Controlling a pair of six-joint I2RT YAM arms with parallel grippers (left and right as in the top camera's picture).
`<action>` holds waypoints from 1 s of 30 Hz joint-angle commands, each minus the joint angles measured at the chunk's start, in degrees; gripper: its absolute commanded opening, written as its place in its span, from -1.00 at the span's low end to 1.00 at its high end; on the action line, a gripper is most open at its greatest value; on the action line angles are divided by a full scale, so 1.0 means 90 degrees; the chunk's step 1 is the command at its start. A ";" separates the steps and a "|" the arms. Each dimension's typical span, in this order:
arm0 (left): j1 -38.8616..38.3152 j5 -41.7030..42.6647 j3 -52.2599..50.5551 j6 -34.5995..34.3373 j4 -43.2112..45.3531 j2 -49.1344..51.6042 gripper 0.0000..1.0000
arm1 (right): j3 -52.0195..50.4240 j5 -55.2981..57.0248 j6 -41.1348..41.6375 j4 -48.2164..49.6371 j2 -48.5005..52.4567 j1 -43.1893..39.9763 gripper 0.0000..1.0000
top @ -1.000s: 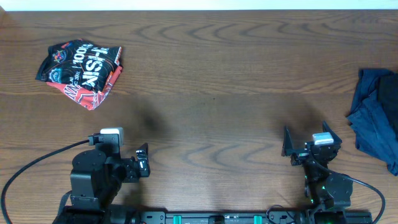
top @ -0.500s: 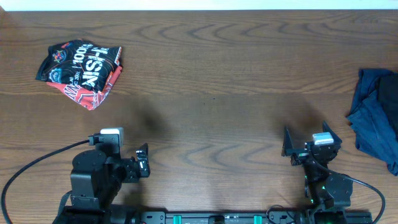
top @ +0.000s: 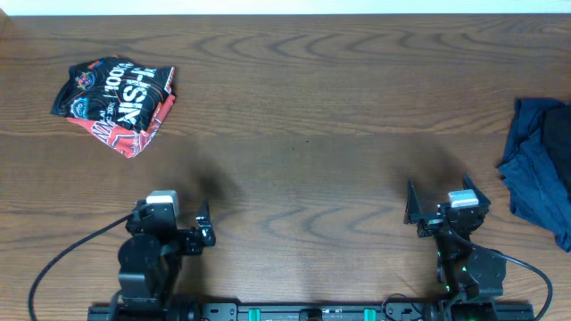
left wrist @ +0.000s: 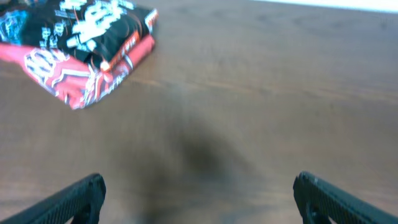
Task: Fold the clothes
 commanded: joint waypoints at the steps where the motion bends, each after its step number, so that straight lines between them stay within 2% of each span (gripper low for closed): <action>1: 0.0078 -0.0092 -0.0590 0.0087 0.0682 -0.0454 0.96 | -0.0022 -0.0027 -0.0061 -0.0007 -0.0039 -0.0034 0.99; 5: 0.0138 -0.0092 -0.1345 0.0396 0.2045 -0.0850 0.96 | -0.0022 -0.0027 -0.0061 -0.0007 -0.0024 -0.0034 0.98; 13: 0.0136 -0.0087 -0.2101 0.1299 0.3798 -0.0986 0.96 | -0.0022 -0.0027 -0.0061 -0.0007 -0.0015 -0.0034 0.98; 18: 0.0138 -0.0090 -0.2091 0.1508 0.3626 -0.0986 0.96 | -0.0022 -0.0027 -0.0061 -0.0007 -0.0012 -0.0034 0.98; 23: 0.0138 -0.0036 -0.2091 0.1486 0.2951 -0.0986 0.96 | -0.0022 -0.0027 -0.0063 -0.0007 -0.0012 -0.0034 0.99; 30: 0.0138 -0.0041 -0.2091 0.1486 0.2977 -0.0986 0.96 | -0.0022 -0.0027 -0.0063 -0.0007 -0.0012 -0.0034 0.99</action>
